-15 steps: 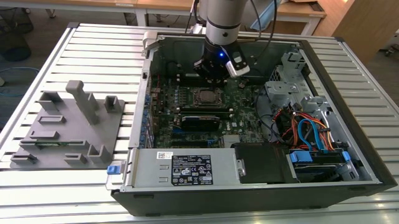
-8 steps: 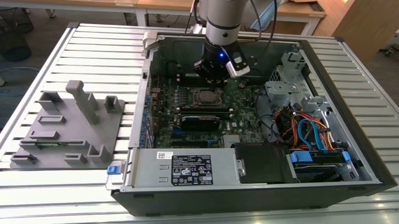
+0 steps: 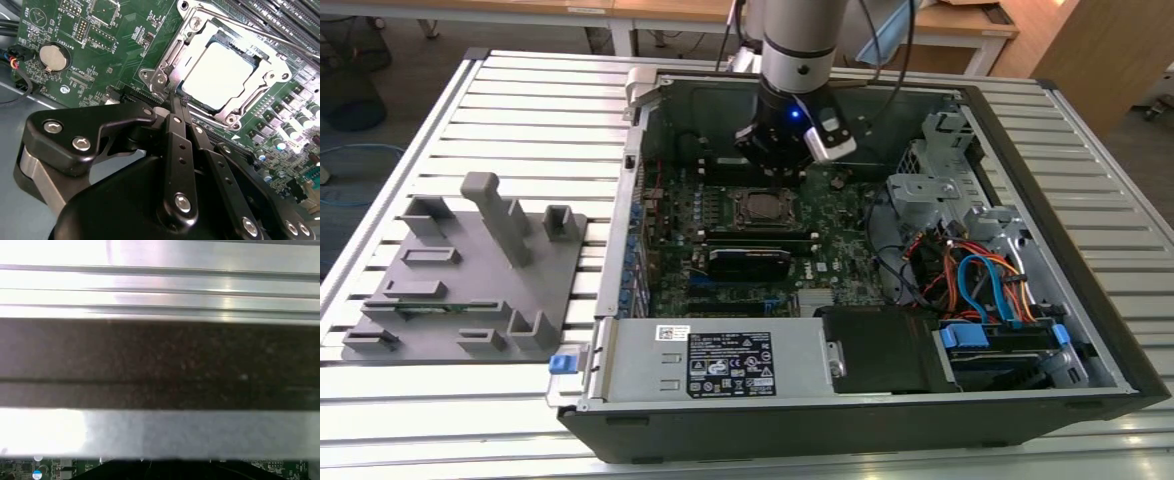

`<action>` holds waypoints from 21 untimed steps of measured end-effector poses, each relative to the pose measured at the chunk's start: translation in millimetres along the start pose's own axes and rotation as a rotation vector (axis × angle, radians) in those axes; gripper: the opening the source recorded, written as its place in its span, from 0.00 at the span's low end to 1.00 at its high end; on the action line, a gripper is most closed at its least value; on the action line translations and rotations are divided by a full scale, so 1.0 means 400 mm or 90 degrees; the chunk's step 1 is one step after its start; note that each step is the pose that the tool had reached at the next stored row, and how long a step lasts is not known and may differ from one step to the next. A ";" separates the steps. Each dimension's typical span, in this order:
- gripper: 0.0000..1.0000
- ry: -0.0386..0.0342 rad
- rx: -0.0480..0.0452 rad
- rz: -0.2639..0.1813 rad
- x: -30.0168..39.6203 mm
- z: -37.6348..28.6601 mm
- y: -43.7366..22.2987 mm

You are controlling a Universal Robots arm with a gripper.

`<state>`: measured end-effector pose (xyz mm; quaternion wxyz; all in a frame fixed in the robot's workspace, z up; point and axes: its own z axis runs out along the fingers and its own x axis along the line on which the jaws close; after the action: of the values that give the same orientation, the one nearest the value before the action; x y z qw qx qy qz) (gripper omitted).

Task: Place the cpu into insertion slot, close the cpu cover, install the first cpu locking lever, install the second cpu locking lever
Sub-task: 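Install the second cpu locking lever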

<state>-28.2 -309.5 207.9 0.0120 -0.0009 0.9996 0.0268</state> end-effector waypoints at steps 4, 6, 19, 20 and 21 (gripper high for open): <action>0.10 0.0000 0.0000 0.000 0.000 -0.014 0.001; 0.10 -0.0001 -0.0001 0.000 0.000 -0.014 0.001; 0.10 0.0000 0.0001 0.000 0.000 -0.017 -0.044; 0.10 0.0000 0.0001 0.000 0.000 -0.017 -0.048; 0.10 0.0000 0.0000 0.000 0.000 -0.017 -0.051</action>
<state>-28.2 -330.2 213.7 0.0120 -0.0009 0.9996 0.0267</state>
